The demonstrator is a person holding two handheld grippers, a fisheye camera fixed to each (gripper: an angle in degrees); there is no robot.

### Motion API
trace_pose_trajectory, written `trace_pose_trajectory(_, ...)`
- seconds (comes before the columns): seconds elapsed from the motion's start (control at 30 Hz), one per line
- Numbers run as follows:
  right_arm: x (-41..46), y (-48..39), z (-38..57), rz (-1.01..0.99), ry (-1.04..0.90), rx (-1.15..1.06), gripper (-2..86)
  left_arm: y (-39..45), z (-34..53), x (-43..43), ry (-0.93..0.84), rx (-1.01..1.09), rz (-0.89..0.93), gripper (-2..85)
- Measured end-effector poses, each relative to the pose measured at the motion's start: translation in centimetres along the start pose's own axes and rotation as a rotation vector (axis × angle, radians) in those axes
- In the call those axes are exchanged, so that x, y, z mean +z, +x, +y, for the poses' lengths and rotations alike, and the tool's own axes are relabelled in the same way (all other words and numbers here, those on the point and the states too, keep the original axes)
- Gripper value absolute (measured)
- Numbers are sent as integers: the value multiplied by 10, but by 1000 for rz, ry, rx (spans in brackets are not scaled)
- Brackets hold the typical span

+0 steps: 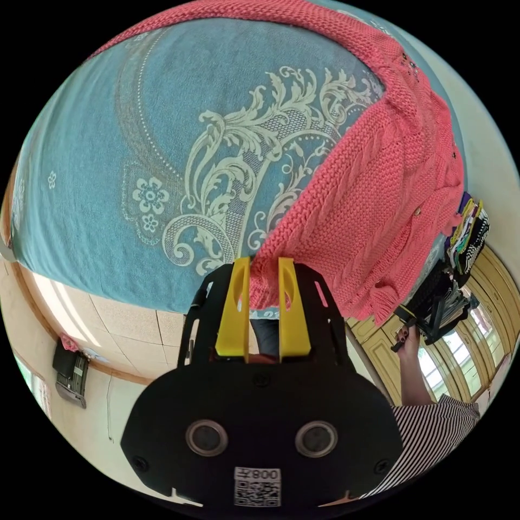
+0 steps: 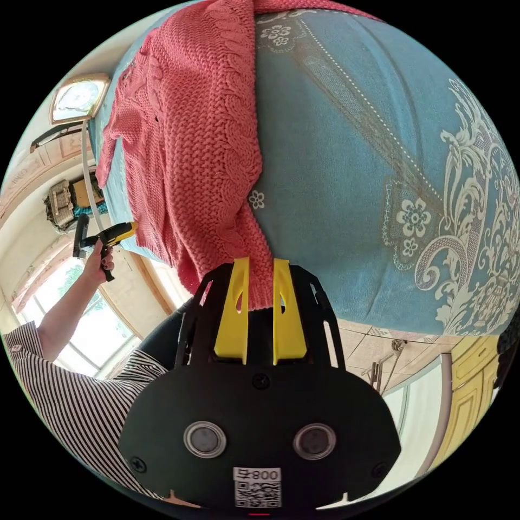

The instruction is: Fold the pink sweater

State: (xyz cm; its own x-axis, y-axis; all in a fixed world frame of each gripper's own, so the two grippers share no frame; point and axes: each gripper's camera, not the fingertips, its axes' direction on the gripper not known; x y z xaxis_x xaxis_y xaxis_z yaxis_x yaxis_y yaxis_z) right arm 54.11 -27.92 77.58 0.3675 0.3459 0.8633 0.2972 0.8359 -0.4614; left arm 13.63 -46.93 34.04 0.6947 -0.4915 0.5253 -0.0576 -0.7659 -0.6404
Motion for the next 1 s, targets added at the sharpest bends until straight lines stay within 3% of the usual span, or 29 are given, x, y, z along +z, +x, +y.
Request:
trace_pose_trajectory(0.33, -41, 6, 32, 52, -8, 18, 14, -9, 37, -13, -41, 66, 137, 26)
trace_pose_trajectory(0.6, -62, 38, 58, -26, 71, 163, 14, -31, 63, 19, -56, -84, 269, 32)
trace_pose_trajectory(0.77, -39, 45, 32, -70, 18, 198, 20, -16, 55, 24, -66, -60, 198, 51)
trace_pose_trajectory(1.0, -98, 24, 28, -87, 229, 195, 33, 3, 76, -19, 113, -3, 169, 68)
